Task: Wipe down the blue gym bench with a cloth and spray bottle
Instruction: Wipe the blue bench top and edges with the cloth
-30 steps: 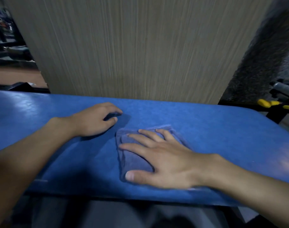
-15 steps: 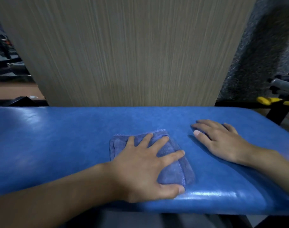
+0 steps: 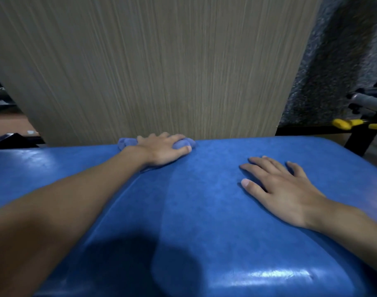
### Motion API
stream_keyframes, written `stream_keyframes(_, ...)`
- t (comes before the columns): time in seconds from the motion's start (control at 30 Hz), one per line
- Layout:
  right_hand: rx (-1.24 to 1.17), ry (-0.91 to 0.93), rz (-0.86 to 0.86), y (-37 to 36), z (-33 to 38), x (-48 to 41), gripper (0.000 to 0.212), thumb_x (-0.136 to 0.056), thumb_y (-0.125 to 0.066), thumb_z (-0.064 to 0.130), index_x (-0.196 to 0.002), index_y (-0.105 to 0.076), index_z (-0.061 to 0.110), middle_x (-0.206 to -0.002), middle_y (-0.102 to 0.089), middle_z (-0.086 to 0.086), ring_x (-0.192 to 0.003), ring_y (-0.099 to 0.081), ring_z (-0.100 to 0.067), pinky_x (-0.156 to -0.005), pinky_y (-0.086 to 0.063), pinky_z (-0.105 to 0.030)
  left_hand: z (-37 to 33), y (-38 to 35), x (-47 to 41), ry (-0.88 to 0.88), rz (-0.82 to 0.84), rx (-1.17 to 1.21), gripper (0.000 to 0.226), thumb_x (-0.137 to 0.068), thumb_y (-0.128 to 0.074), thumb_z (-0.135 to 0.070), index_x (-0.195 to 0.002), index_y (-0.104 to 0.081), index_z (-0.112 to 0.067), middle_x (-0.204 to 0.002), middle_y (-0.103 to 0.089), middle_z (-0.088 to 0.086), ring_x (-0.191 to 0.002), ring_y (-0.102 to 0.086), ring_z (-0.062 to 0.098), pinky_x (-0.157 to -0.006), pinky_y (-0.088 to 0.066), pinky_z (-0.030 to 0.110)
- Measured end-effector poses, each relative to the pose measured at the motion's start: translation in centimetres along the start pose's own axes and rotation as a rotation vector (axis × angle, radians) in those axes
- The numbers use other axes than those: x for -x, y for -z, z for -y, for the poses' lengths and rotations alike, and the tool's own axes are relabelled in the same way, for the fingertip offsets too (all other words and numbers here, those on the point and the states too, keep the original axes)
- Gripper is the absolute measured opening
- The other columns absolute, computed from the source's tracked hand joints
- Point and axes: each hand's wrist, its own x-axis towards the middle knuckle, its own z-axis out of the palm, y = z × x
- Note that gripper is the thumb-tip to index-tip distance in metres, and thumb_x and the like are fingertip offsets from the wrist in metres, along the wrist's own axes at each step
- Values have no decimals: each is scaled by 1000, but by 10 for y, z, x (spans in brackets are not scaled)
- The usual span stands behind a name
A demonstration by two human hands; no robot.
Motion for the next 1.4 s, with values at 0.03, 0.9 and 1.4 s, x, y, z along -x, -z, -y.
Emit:
stream_keyframes(0.03, -1, 5, -2, 0, 0, 0, 60, -91, -7, 63, -145, -22, 43, -158, -11, 19, -147, 2, -4, -119, 1, -44, -5, -3, 6, -32, -15, -17, 66, -78, -14, -83, -140, -22, -61, -157, -30, -12, -141, -31, 29, -109, -18, 61)
stream_keyframes(0.9, -68, 16, -79, -9, 16, 4, 47, -98, -20, 51, -143, -32, 41, -156, -20, 19, -145, -9, 0, -119, -3, -42, -12, -10, 41, -182, -20, -28, 70, -77, -7, -82, -144, -18, -62, -161, -16, -23, -149, -16, 19, -115, -14, 57)
stream_keyframes(1.4, -91, 18, -150, -3, 36, 8, 41, -100, -32, 40, -140, -41, 34, -151, -35, 14, -143, -22, -5, -117, -9, -43, -32, -18, 98, -465, 6, -67, 77, -73, -9, -86, -146, -10, -61, -163, -2, -23, -152, -1, 13, -119, -9, 52)
